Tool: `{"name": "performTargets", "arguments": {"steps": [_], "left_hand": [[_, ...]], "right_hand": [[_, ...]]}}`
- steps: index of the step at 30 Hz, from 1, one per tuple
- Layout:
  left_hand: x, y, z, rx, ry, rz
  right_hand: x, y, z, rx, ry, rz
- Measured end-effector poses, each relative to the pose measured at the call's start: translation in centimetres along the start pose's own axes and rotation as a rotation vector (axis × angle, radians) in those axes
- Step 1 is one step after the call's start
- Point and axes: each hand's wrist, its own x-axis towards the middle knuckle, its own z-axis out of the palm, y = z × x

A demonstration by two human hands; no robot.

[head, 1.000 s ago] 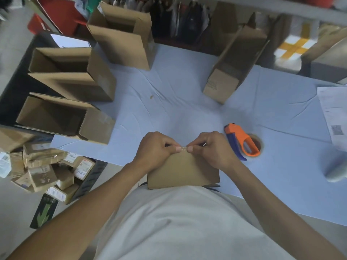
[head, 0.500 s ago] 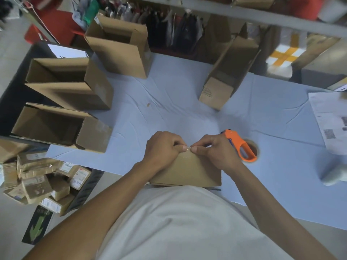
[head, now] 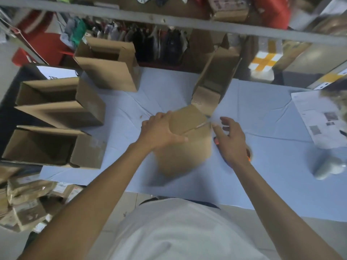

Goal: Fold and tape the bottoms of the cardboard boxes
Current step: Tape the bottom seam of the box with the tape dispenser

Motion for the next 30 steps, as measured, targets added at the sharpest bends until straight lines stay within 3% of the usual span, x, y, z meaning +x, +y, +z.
{"name": "performTargets", "arguments": {"steps": [2, 5, 8, 12, 17, 20, 24, 27, 30], "left_hand": [[1.3, -1.1, -1.1, -0.183, 0.028, -0.095], [2.8, -3.1, -1.5, -0.446, 0.001, -0.19], [3.2, -4.6, -0.2, -0.658, -0.101, -0.253], [2.3, -6.5, 3.7, -0.739, -0.143, -0.306], [1.3, -7.1, 6.4, -0.601, -0.117, -0.273], [2.1, -5.5, 5.2, -0.222, -0.004, -0.045], [2.1, -2.5, 5.1, 0.248, -0.099, 0.209], [0.9, -1.4, 6.6, 0.356, -0.116, 0.123], [-0.9, -1.3, 7.5, 0.301, -0.114, -0.017]], "right_hand": [[-0.7, 1.1, 0.2, -0.151, -0.061, 0.082], [-1.9, 4.1, 2.4, -0.348, -0.345, 0.3], [-3.1, 5.8, 4.3, -0.036, -0.497, 0.532], [-3.6, 6.2, 5.3, 0.132, -0.45, 0.378], [-3.4, 6.3, 4.9, 0.028, -0.399, 0.25], [-3.6, 6.4, 5.0, 0.044, -0.386, 0.218], [-3.2, 6.3, 4.8, 0.036, -0.39, 0.18], [-1.7, 6.5, 4.2, 0.028, -0.372, 0.154], [0.1, 6.6, 3.3, -0.059, -0.321, 0.076]]}}
